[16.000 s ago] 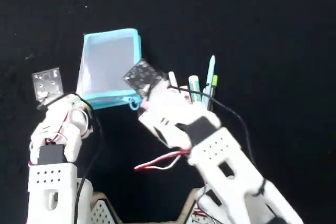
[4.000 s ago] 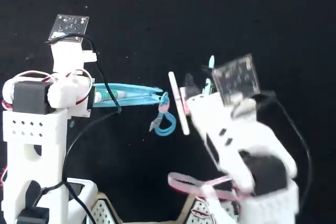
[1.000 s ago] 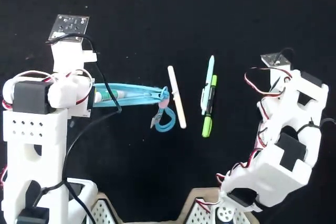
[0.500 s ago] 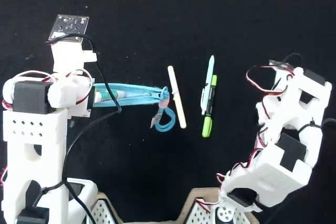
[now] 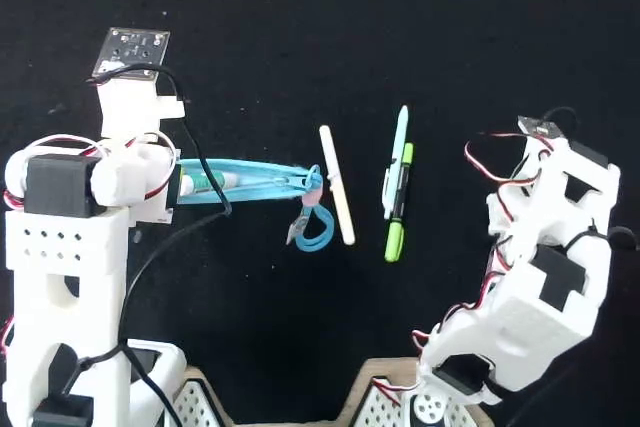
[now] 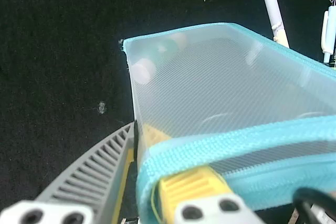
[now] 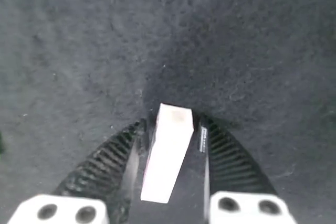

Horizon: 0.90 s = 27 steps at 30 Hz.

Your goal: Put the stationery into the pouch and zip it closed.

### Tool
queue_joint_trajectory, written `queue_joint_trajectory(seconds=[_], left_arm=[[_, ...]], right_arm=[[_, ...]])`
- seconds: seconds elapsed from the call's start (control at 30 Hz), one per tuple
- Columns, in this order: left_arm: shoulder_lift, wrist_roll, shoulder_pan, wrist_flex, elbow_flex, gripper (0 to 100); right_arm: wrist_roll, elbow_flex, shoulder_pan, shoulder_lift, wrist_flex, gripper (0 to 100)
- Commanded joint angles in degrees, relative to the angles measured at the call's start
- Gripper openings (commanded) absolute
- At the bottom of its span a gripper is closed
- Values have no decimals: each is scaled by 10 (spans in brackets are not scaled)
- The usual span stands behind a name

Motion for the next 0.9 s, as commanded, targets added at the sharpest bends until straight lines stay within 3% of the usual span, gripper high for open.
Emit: queue_joint_trajectory(seconds=[0.0,0.13,0.47,0.67,0.87], left_arm=[[5,0,1,0,-1,30],[5,0,1,0,-2,30],[5,0,6,0,-4,30],[5,0,6,0,-4,30],[5,0,6,0,-4,30]], right_arm=[[-4,-5,9,0,-34,51],[-3,-4,9,-34,-43,10],[1,-1,-24,-310,105,11],[-6,-1,-147,-496,203,11],[-113,-1,-312,-698,203,11]])
